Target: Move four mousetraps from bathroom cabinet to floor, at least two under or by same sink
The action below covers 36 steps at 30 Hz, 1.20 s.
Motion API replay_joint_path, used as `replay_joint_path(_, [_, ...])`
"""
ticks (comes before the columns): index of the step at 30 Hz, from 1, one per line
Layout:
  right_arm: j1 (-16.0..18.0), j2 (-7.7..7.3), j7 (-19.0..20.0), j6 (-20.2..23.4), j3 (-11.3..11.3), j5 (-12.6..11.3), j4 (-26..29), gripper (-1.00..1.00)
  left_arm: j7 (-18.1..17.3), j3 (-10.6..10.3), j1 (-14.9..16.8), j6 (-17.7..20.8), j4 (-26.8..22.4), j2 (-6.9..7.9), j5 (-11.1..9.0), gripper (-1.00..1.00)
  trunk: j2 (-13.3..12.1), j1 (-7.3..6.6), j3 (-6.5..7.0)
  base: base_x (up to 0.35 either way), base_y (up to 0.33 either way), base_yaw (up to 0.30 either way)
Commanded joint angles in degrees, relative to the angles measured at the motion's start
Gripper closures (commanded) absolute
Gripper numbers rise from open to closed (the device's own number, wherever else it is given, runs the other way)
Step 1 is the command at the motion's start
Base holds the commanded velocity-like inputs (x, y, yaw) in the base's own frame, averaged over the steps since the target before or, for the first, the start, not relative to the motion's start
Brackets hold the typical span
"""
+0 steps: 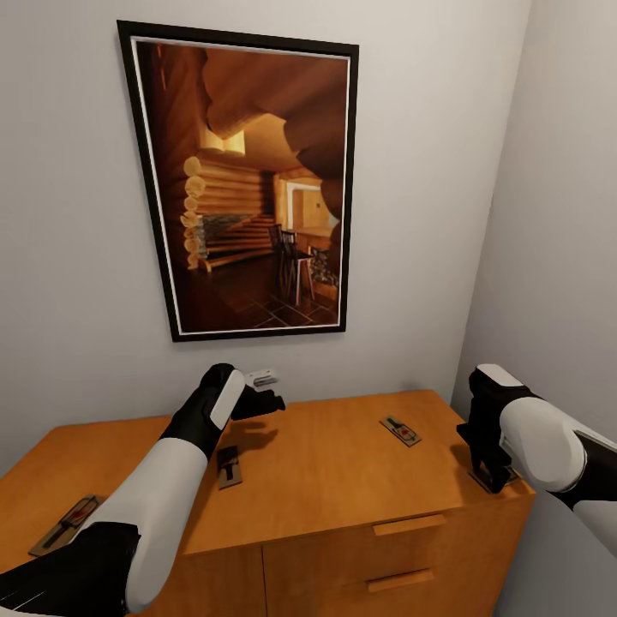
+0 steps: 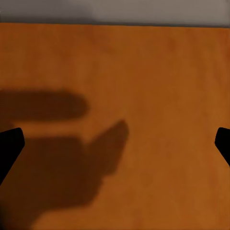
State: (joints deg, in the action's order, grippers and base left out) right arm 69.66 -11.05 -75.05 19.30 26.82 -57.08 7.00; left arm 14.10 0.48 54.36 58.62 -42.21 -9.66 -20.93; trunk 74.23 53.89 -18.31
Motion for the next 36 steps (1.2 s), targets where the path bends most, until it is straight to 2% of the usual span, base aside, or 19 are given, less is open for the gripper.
replay_joint_path(1, [-0.8, -0.02, -0.2, 0.2, -0.5, -0.8, 0.1, 1.0, 0.6, 0.0, 0.0, 0.2, -0.1, -0.03, -0.6, -1.0, 0.0, 0.01, -0.09, 0.0, 0.0, 0.0])
replay_joint_path(25, [-0.8, -0.02, -0.2, 0.2, -0.5, -0.8, 0.1, 1.0, 0.7, 0.0, 0.1, 0.2, -0.3, -0.1, -0.6, -1.0, 0.0, 0.01, -0.09, 0.0, 0.0, 0.0])
replay_joint_path(36, [-0.8, 0.1, -0.2, 0.6, -0.7, -0.8, 0.2, 1.0, 0.7, 0.0, 0.0, 0.2, 0.2, 0.04, -0.6, -1.0, -4.4, -2.41, 1.88, 0.0, 0.0, 0.0])
